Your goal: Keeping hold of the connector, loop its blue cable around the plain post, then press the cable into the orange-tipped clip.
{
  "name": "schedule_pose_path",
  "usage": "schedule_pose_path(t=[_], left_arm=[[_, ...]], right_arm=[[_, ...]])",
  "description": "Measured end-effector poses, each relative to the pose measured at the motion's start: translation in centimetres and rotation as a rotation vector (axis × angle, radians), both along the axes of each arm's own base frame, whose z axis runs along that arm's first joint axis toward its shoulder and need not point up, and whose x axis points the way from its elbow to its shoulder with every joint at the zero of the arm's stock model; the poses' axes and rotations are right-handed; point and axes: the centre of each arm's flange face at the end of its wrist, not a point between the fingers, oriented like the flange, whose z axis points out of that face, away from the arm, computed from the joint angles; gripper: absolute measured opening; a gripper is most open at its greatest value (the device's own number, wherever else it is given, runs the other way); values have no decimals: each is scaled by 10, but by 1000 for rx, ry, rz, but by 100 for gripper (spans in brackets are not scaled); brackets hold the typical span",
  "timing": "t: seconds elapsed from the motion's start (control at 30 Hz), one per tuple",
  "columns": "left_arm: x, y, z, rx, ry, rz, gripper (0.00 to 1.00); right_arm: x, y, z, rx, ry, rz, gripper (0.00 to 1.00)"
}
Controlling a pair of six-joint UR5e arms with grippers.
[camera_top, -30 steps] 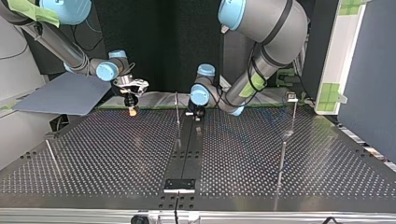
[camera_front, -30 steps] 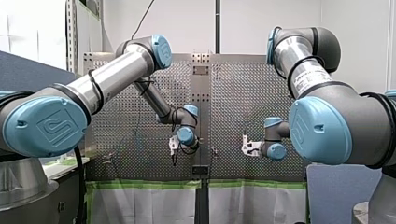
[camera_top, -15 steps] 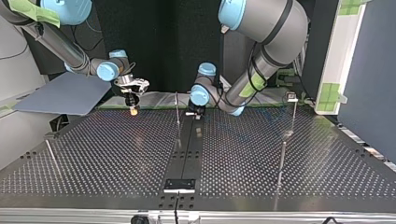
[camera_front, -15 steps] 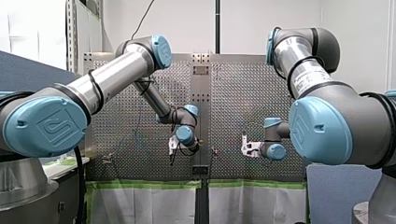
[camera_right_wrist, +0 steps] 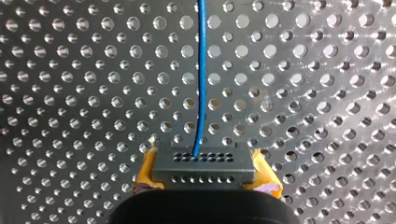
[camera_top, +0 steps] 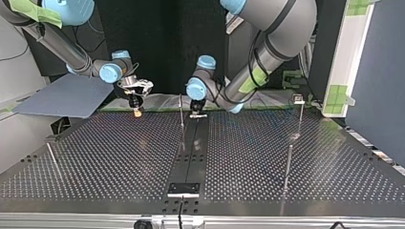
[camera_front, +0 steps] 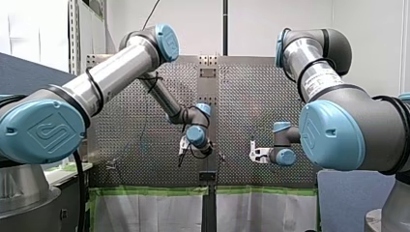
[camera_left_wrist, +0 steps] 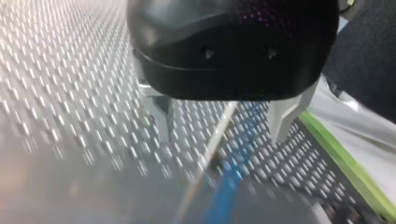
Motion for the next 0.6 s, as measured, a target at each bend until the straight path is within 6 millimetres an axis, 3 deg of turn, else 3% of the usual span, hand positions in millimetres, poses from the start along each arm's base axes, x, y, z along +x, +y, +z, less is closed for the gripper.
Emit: schedule_pose_path(t=[0.3, 0.6], left_arm=[[-41, -24, 25, -8, -53, -32, 100], [-93, -30, 4, 42, 10, -66, 100]], right_arm=[[0, 3, -2, 22, 12, 3, 0], [1, 5, -3, 26, 16, 4, 0]])
